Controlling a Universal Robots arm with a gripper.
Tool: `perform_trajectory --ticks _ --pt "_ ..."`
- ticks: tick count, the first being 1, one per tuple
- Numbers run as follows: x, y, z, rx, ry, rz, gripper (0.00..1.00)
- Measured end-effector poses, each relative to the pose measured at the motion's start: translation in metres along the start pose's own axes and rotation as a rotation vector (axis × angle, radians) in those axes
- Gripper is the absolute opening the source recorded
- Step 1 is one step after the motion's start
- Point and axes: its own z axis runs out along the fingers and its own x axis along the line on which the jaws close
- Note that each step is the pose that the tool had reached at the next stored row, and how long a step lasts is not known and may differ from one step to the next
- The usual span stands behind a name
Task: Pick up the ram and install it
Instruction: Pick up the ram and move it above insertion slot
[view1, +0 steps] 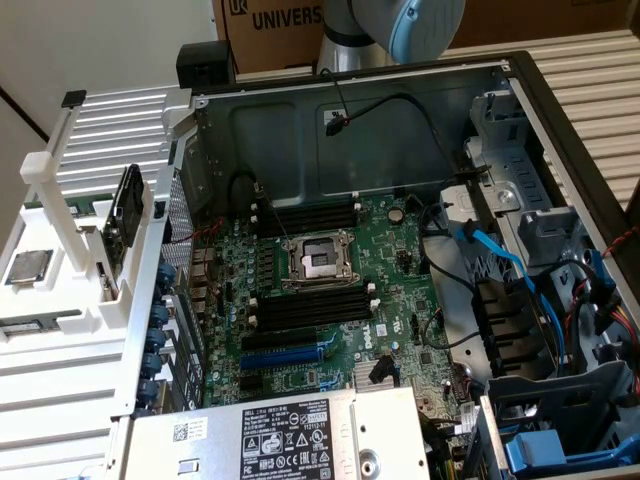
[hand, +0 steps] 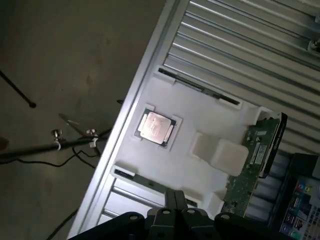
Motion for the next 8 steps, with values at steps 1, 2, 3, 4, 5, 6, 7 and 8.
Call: perform_trajectory --ticks 1,2,3,4,5,6,7,8 --pt "0.0000 0.0000 0.0000 -0.0006 0.0009 -0.019 0.10" --pt "0.0000 0.0000 0.0000 -0.0012 0.0019 -0.037 0.10" --pt "0.0000 0.0000 0.0000 -0.0017 0.0029 -0.055 0.10" --pt "0.0000 0.0000 0.0000 -0.0023 0.0037 -0.073 0.10" --pt "0.0000 0.0000 0.0001 -0.0040 0.0064 -0.128 0.10" --pt "0.0000 0.0000 0.0001 -0.0046 0.0073 -0.146 0.10" --pt "0.0000 0.0000 0.0001 -0.0052 0.0083 -0.165 0.10" --pt "0.0000 0.0000 0.0002 -0.0063 0.0101 -0.201 0.10"
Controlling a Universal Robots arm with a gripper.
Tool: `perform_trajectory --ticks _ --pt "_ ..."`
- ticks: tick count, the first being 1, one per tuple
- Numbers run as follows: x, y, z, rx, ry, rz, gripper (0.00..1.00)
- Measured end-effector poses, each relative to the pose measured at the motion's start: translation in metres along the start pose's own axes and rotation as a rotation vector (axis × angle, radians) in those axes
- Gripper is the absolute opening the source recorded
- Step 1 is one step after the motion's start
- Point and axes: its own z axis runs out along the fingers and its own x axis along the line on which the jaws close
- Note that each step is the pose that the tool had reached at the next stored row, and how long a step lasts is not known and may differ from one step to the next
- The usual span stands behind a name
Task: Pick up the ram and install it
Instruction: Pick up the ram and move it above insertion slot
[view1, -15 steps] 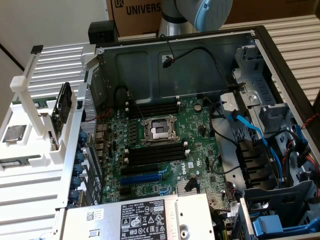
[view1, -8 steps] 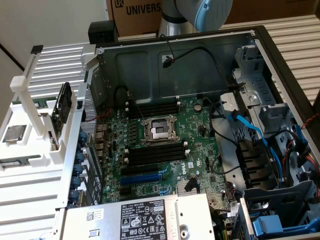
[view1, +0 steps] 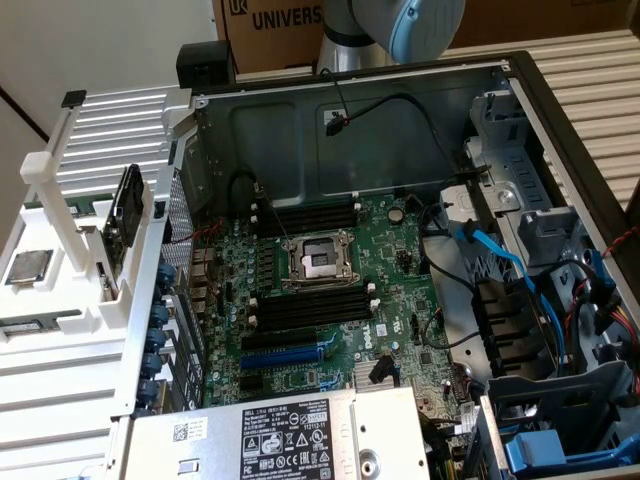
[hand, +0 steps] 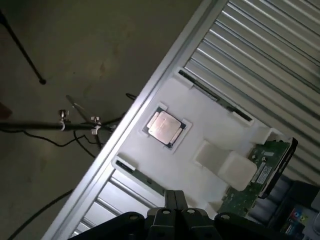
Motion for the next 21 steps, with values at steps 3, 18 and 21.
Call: perform_trajectory --ticks 3,18,21 --pt "0.0000 0.0000 0.0003 -0.0045 0.0072 -0.146 0.10" --pt "0.0001 -0.0002 0.0025 -0.0136 0.0221 -0.438 0.10" --pt "0.0001 -0.0002 0.0032 -0.0153 0.0249 -0.494 0.10"
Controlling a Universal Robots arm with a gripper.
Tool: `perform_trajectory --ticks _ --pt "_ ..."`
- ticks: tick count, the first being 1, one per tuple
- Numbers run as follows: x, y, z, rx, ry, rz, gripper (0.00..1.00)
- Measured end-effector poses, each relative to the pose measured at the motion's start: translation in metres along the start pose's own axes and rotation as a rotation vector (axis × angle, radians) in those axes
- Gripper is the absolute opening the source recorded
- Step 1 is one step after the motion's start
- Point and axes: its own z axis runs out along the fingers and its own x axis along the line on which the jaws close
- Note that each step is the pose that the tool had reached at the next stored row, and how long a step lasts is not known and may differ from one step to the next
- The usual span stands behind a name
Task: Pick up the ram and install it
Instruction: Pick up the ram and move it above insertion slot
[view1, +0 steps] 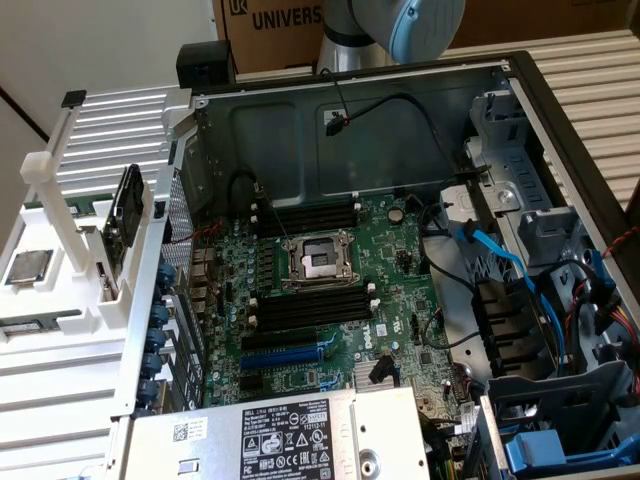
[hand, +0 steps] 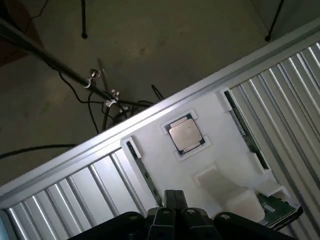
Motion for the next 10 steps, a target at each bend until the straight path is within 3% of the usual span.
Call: perform_trajectory --ticks 1,3,10 --pt "0.0000 0.0000 0.0009 -0.0022 0.0036 -0.072 0.10" --pt "0.0001 -0.0001 0.0016 -0.0039 0.0063 -0.128 0.10" --pt "0.0001 -0.0001 0.0031 -0.0078 0.0126 -0.255 0.10"
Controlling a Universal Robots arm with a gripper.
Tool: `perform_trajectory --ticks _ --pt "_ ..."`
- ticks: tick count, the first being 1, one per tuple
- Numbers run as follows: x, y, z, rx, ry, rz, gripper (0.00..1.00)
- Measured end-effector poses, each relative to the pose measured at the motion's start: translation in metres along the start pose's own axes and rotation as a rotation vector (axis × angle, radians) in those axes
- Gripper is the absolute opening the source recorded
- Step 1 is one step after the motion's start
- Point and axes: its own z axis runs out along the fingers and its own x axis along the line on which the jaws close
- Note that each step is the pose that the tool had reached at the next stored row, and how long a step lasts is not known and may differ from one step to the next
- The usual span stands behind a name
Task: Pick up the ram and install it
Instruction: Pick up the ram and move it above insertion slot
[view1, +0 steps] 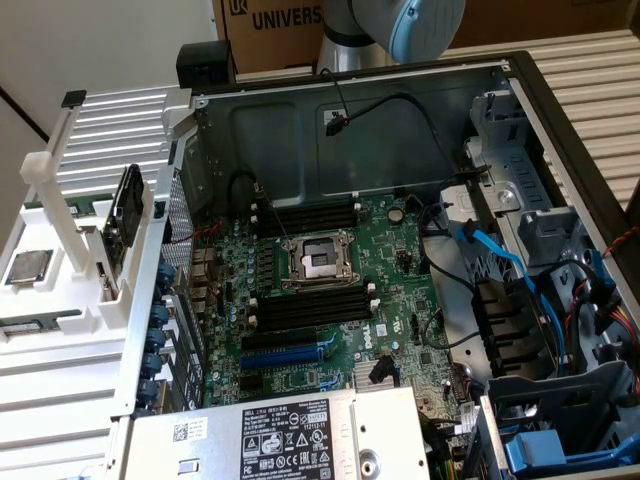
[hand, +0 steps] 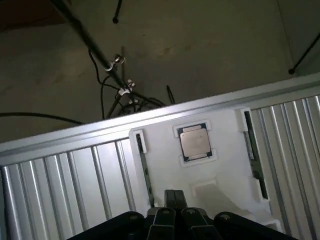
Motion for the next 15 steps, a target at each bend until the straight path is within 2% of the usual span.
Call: perform_trajectory --ticks 3,4,8,15 --pt "0.0000 -0.0001 0.0006 -0.0017 0.0028 -0.055 0.10" --pt "0.0000 -0.0001 0.0015 -0.0039 0.0064 -0.128 0.10" --pt "0.0001 -0.0001 0.0022 -0.0061 0.0100 -0.200 0.10" --pt "0.0001 -0.0001 0.0023 -0.0064 0.0104 -0.209 0.10"
